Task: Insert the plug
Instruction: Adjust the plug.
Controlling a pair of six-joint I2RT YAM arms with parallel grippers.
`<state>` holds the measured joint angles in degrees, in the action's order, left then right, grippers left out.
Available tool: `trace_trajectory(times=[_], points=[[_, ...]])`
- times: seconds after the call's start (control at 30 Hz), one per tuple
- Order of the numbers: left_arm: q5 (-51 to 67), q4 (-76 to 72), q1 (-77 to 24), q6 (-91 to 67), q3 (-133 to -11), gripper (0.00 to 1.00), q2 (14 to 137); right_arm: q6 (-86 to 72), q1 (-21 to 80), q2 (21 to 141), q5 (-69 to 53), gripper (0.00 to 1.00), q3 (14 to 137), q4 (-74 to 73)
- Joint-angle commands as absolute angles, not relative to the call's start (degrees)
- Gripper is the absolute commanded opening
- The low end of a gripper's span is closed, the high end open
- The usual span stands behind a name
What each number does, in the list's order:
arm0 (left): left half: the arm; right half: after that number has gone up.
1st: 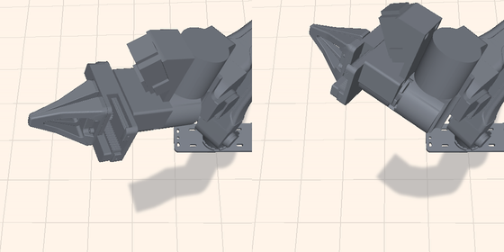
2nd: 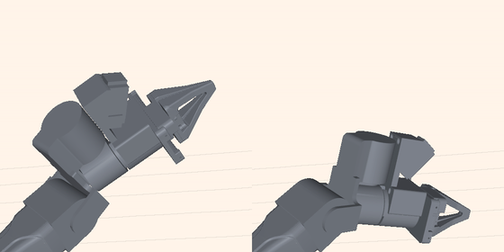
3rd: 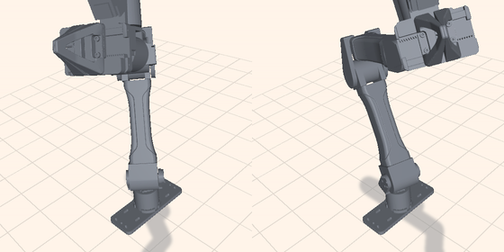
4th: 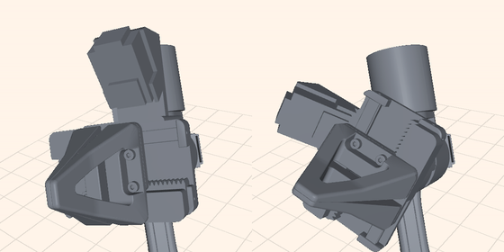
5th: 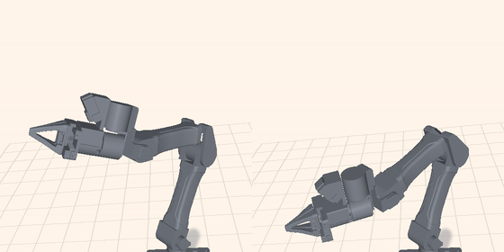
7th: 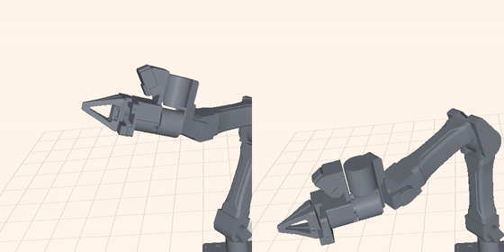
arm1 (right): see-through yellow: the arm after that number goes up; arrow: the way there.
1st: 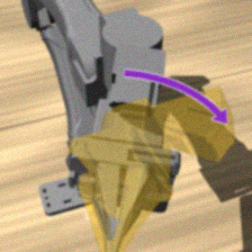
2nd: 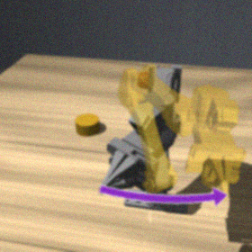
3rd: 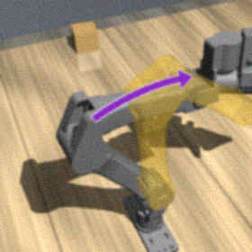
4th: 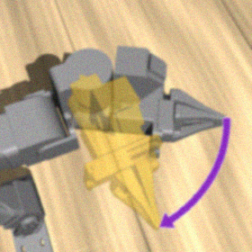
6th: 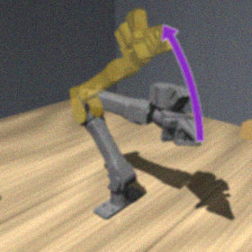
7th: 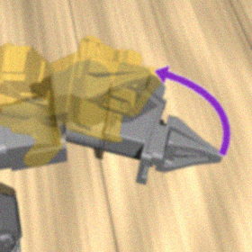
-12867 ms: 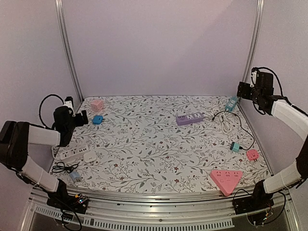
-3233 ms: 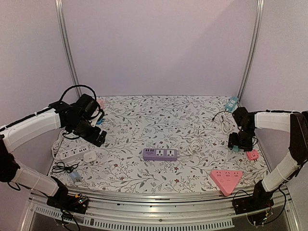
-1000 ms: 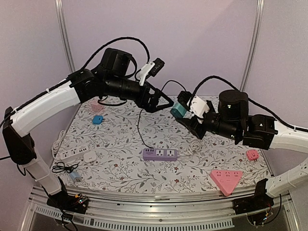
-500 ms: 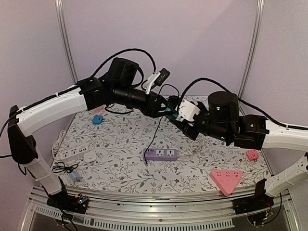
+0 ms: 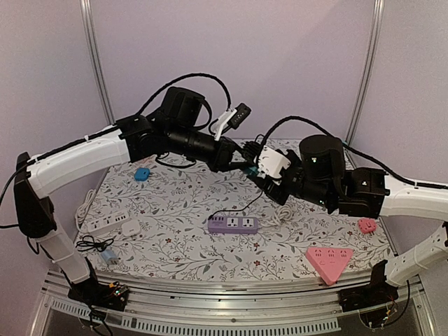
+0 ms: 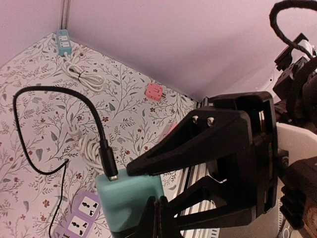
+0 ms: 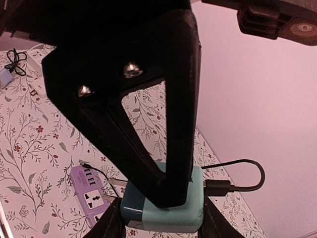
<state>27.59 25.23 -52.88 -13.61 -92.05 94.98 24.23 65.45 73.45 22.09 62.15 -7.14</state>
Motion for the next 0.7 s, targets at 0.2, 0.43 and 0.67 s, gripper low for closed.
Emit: trace_trajectory(times=[0.2, 0.43, 0.67], points=[[28.0, 25.8, -50.3, -8.5, -89.0, 0.67, 89.4, 26.3, 65.6, 69.1, 23.8, 0.0, 61.6, -3.5], [36.2, 16.5, -46.5, -16.0, -84.3, 0.86, 88.5, 32.4, 65.5, 67.8, 17.9, 0.0, 61.4, -0.8], [43.6, 11.2, -47.7, -19.2, -84.5, 0.91, 89.7, 39.4, 65.5, 67.2, 10.4, 0.0, 61.1, 4.4]])
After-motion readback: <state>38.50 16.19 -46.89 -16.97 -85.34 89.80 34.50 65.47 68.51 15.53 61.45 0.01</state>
